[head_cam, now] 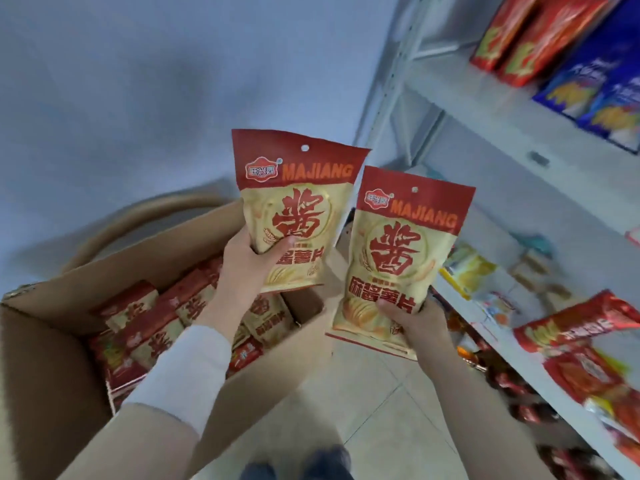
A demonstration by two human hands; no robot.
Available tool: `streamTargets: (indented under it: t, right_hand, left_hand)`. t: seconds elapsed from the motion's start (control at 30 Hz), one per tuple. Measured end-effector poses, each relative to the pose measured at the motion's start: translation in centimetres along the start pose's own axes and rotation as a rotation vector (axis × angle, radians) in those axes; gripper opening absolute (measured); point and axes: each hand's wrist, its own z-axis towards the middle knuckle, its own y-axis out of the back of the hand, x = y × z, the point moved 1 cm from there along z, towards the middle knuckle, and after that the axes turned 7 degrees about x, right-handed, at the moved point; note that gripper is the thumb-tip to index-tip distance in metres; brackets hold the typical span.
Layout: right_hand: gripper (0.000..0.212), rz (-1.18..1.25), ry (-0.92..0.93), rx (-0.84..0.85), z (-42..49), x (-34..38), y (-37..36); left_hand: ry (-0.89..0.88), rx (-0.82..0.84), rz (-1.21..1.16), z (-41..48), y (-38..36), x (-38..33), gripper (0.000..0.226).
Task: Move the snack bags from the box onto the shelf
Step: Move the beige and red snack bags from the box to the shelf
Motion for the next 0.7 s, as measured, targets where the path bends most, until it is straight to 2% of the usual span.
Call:
streamTargets:
  t: [0.07,0.17,0.33,0.53,0.7]
  right_hand:
    - [0.026,0.032,0.036,-0.081,-1.2,0.1,4.9]
    - [0.027,0.083,0.083,-0.189,-3.0,-0.5,13.2]
    - [0.024,0.146,0.157,-0.385,-6.9,-2.5,29.8]
    - [0.024,0.149,0.113,-0.601,-12.1,-5.5,49.1]
    - [0.020,0.233,0.127,-0.692,-12.1,-6.5,59.6]
  left_hand:
    - [-0.070,0.066,0.010,0.0,-4.4,-2.8,0.034]
    - [-0.163,0.162,0.021,-0.5,-12.6,-7.0,0.031]
    - [-0.312,0.321,0.036,-3.6,-30.4,-13.5,0.026]
    - [-0.404,0.580,0.052,-9.1,-51.3,-19.0,0.025]
    - [-0.475,0.694,0.082,-10.6,-63.7,-22.4,0.022]
